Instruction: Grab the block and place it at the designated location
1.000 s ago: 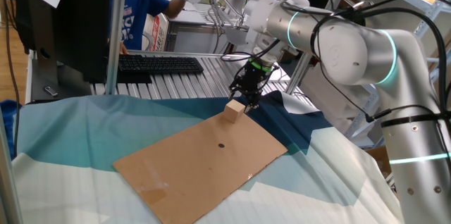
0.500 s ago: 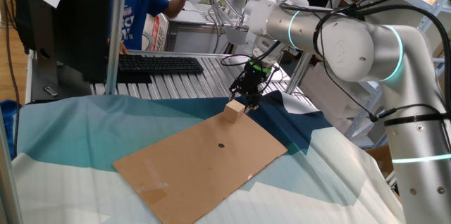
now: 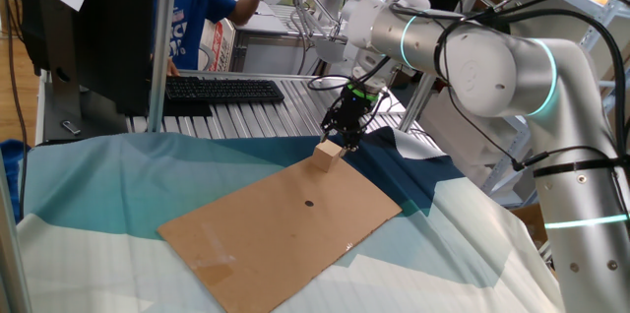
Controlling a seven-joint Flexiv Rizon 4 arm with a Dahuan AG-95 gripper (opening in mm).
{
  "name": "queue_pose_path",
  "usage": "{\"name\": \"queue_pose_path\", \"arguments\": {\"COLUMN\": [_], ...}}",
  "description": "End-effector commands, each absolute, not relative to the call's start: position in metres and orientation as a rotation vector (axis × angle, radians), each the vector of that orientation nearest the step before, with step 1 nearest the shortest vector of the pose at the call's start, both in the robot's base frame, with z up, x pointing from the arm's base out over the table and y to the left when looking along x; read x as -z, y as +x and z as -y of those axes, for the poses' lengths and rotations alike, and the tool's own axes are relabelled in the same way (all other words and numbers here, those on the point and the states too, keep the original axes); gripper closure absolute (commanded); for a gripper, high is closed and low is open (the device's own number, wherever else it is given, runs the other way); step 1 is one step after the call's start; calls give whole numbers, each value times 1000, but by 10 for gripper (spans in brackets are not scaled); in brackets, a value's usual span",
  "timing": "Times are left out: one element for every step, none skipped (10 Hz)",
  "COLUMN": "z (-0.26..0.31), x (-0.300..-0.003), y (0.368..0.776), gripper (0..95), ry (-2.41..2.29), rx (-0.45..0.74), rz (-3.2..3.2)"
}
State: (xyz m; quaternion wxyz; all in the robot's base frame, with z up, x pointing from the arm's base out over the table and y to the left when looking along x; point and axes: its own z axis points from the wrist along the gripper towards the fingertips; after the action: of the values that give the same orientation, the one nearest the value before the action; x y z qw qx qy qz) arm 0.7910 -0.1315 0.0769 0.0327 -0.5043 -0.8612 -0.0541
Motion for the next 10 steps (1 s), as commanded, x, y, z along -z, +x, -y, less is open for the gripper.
{"name": "queue_pose_path", "arguments": {"z": [131,131,131,131,131,131,131,131,131,131], "x": [-77,-77,-77,-77,-77,-77,-77,-77,-77,-77], "y": [789,789,789,789,789,789,789,789,789,789], "gripper": [380,380,380,380,380,380,380,190,190,190], "ry": [-1559,-1567,-1586,-1594,-1618,-1624,-1624,-1617,-1608,-1593], "rx": [164,164,163,159,169,171,171,168,170,167], "rz": [2652,2644,2629,2624,2600,2597,2597,2608,2616,2628]}}
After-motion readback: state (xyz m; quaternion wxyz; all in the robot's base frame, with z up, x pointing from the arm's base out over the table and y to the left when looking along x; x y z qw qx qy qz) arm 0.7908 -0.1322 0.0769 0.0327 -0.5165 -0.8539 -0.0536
